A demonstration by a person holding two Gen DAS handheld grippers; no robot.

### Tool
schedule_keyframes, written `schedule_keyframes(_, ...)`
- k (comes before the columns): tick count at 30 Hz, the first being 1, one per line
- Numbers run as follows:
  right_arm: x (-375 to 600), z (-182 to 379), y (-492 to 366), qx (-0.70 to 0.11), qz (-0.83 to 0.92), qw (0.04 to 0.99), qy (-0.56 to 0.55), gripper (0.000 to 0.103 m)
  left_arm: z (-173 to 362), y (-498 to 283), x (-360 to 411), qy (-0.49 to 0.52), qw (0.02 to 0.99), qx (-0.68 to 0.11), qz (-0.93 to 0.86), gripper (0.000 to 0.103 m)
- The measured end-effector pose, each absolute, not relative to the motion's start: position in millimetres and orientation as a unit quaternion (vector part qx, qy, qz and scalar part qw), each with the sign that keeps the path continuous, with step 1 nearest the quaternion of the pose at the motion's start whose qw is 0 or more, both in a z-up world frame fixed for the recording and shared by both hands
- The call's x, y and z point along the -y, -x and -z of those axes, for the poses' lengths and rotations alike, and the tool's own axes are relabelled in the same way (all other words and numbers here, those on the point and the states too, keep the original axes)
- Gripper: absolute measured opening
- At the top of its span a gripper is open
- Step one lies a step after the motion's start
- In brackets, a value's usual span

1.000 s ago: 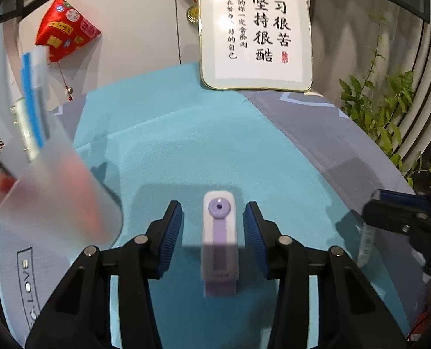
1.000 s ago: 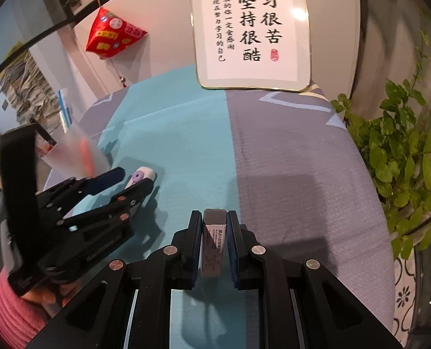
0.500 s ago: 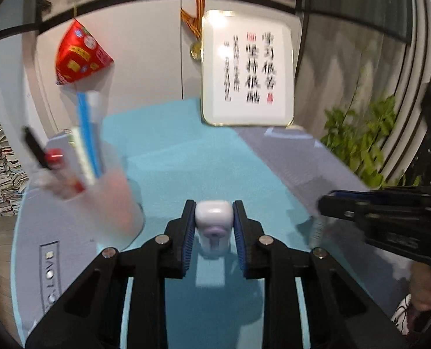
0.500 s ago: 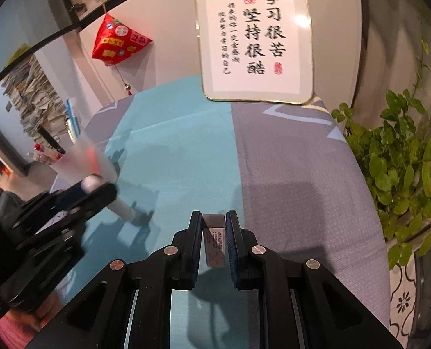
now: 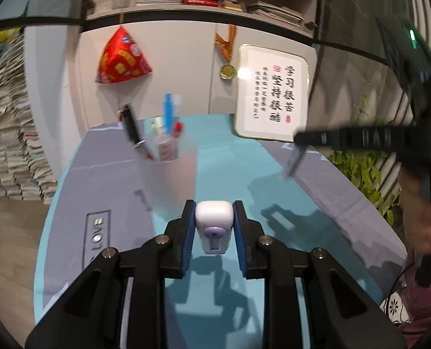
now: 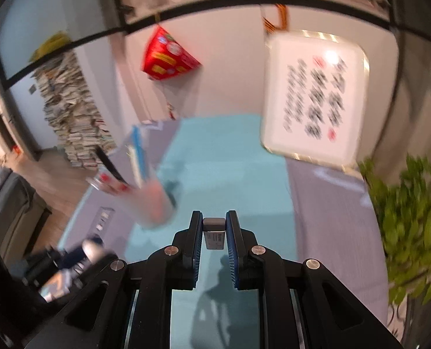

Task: Organize stationery
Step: 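Drop the white eraser into the cup with the right tool while the left tool grasps the purple correction tape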

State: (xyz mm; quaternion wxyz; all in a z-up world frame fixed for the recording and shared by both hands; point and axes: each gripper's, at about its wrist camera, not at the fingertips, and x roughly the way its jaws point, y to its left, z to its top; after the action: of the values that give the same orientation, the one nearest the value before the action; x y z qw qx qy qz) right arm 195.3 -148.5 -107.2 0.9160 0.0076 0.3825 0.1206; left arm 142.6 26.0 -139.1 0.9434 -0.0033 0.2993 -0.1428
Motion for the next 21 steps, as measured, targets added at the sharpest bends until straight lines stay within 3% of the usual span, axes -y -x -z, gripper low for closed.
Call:
schedule_keyframes(9, 79.5, 69.5, -228.7, -0.343, -0.167, 0.924, 0.017, 0.017, 132.3, -126.9, -59.1, 0.026, 0.953, -0.28, 0.116, 0.023)
schedule_keyframes(21, 54.1, 100.6, -266.4, -0.399, -0.173, 0.9, 0.016, 0.017, 135.6, -130.2, -77.9, 0.044, 0.953, -0.281, 0.103, 0.023)
